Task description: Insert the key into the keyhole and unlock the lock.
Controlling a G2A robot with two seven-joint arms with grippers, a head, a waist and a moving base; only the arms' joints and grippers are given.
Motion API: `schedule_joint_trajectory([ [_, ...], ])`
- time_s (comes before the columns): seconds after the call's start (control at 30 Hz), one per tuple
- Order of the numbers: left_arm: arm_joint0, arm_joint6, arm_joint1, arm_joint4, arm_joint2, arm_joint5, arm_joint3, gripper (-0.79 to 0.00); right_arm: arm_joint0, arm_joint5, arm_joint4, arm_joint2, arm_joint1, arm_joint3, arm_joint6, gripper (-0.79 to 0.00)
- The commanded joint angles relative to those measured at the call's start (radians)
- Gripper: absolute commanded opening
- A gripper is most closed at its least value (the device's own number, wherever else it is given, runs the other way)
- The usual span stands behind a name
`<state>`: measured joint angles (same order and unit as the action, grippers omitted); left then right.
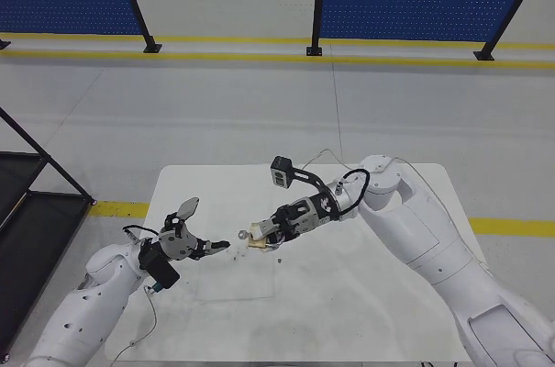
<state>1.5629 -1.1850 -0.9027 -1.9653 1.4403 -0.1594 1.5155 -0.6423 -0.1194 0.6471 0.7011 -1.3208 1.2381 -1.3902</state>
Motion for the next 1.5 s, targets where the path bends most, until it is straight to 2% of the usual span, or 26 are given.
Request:
schedule_joint_trajectory([
  [0.0,0.0,0.0,0.0,0.0,0.0,0.0,0.0,0.0,-0.006,0.001,0.007,0.008,0.0,-0.004,0.022,-0.785],
  [0.13,0.0,0.0,0.0,0.0,0.0,0.0,0.0,0.0,-0.02,-0.007,0.01,0.022,0.001,-0.008,0.061,-0.785],
  [0.4,0.0,0.0,0.0,0.0,0.0,0.0,0.0,0.0,-0.029,-0.015,0.015,0.029,0.002,-0.009,0.066,-0.785],
  [0.43,0.001,0.005,-0.001,0.024,-0.002,-0.023,0.004,0.0,-0.029,-0.015,0.015,0.029,0.002,-0.009,0.066,-0.785],
  [0.5,-0.002,0.027,0.001,0.103,0.005,-0.145,0.002,0.0,-0.029,-0.015,0.015,0.029,0.002,-0.009,0.066,-0.785],
  [0.6,-0.025,0.128,0.009,0.25,0.041,-0.404,-0.011,0.0,-0.029,-0.015,0.015,0.029,0.002,-0.009,0.066,-0.785],
  [0.73,-0.057,0.326,0.012,0.442,0.055,-0.676,-0.051,0.0,-0.029,-0.015,0.015,0.029,0.002,-0.009,0.066,-0.785],
  [0.87,-0.091,0.628,0.006,0.674,0.014,-0.851,-0.122,0.0,-0.029,-0.015,0.015,0.029,0.002,-0.009,0.066,-0.785],
  [0.97,-0.109,0.861,0.003,0.995,-0.083,-0.853,-0.133,0.0,-0.029,-0.015,0.015,0.029,0.002,-0.009,0.066,-0.785],
  [1.27,-0.114,0.884,0.004,1.03,-0.087,-0.853,-0.135,0.0,-0.029,-0.015,0.015,0.029,0.002,-0.009,0.066,-0.785],
  [1.3,-0.11,0.848,-0.001,1.13,-0.089,-0.853,-0.137,0.0,-0.029,-0.015,0.015,0.029,0.002,-0.009,0.066,-0.785],
  [1.37,-0.115,0.937,0.002,1.228,-0.114,-0.853,-0.122,0.0,-0.029,-0.015,0.015,0.029,0.002,-0.009,0.066,-0.785],
  [1.47,-0.126,1.132,0.021,1.451,-0.131,-0.853,-0.09,0.0,-0.029,-0.015,0.015,0.029,0.002,-0.009,0.066,-0.785],
])
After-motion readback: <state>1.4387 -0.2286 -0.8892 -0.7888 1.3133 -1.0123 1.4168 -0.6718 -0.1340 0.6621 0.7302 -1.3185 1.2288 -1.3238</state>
